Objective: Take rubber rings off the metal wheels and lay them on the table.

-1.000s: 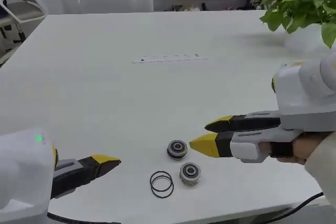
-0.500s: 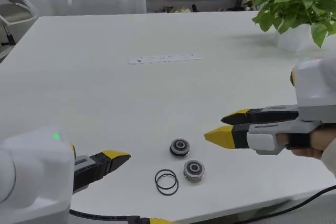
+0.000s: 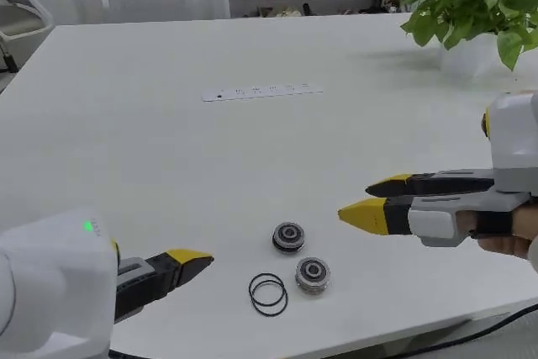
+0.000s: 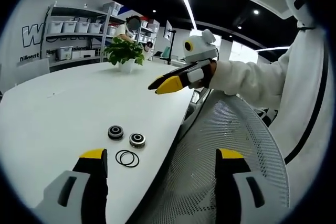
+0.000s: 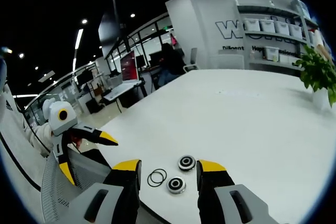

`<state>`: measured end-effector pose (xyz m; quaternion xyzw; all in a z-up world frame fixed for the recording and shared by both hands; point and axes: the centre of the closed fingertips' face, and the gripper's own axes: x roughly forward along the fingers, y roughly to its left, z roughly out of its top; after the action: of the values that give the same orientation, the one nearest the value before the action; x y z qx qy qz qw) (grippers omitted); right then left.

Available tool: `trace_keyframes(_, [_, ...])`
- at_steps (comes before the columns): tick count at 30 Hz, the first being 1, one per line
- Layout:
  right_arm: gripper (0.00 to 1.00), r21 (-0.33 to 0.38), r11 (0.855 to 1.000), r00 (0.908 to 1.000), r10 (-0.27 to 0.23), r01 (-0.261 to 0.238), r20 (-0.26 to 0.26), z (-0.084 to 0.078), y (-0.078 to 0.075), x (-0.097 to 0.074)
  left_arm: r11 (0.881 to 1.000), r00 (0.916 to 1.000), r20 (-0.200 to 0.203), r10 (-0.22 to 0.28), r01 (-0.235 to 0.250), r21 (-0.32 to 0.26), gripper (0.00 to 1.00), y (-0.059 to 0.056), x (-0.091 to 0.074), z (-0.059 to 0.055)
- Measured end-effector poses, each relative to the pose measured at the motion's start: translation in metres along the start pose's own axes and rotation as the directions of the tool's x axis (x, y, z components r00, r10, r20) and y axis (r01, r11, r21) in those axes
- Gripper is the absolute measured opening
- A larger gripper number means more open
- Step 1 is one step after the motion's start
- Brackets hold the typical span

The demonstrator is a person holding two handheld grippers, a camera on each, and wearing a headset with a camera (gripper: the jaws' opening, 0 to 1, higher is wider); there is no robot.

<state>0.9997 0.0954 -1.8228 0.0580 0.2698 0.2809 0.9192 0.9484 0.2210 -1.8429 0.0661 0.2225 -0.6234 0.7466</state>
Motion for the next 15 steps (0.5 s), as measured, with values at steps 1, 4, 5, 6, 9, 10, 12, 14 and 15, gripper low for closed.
trace_keyframes(1, [0.41, -0.004, 1.0, 1.0, 0.006, -0.006, -0.004, 0.0, -0.001, 0.0, 1.0, 0.9999, -0.005, 0.013, -0.013, -0.007, 0.82, 0.003, 0.0, -0.001])
trace_keyframes(4, [0.43, -0.029, 0.999, 0.9996, 0.024, -0.024, -0.016, -0.002, -0.006, -0.005, 0.999, 0.9986, -0.023, 0.047, -0.048, -0.01, 0.79, 0.009, -0.002, -0.003])
trace_keyframes(5, [0.44, -0.039, 0.999, 0.9995, 0.028, -0.029, -0.014, -0.003, -0.011, -0.006, 0.997, 0.9969, -0.033, 0.071, -0.071, -0.003, 0.79, 0.013, -0.002, -0.004])
trace_keyframes(6, [0.44, -0.039, 0.999, 0.9995, 0.03, -0.03, -0.013, -0.003, -0.013, -0.007, 0.997, 0.9964, -0.035, 0.078, -0.078, -0.001, 0.79, 0.014, -0.002, -0.004])
trace_keyframes(9, [0.45, -0.022, 0.998, 0.9984, 0.05, -0.051, -0.025, -0.008, -0.026, -0.01, 0.992, 0.9914, -0.034, 0.127, -0.127, -0.014, 0.85, 0.023, -0.003, 0.001])
trace_keyframes(10, [0.45, -0.025, 0.998, 0.9982, 0.053, -0.053, -0.029, -0.009, -0.029, -0.011, 0.991, 0.9906, -0.03, 0.133, -0.134, -0.011, 0.87, 0.024, -0.004, 0.004])
trace_keyframes(12, [0.45, -0.029, 0.997, 0.9972, 0.064, -0.065, -0.038, -0.01, -0.034, -0.014, 0.989, 0.9893, -0.018, 0.145, -0.145, -0.014, 0.91, 0.026, -0.003, 0.012])
trace_keyframes(14, [0.45, -0.03, 0.997, 0.9963, 0.074, -0.075, -0.045, -0.011, -0.04, -0.016, 0.989, 0.9892, 0.018, 0.146, -0.146, -0.005, 0.94, 0.027, -0.002, 0.024])
trace_keyframes(15, [0.45, -0.03, 0.996, 0.9957, 0.078, -0.08, -0.05, -0.012, -0.043, -0.017, 0.989, 0.9886, 0.035, 0.146, -0.146, -0.005, 0.95, 0.028, -0.002, 0.03])
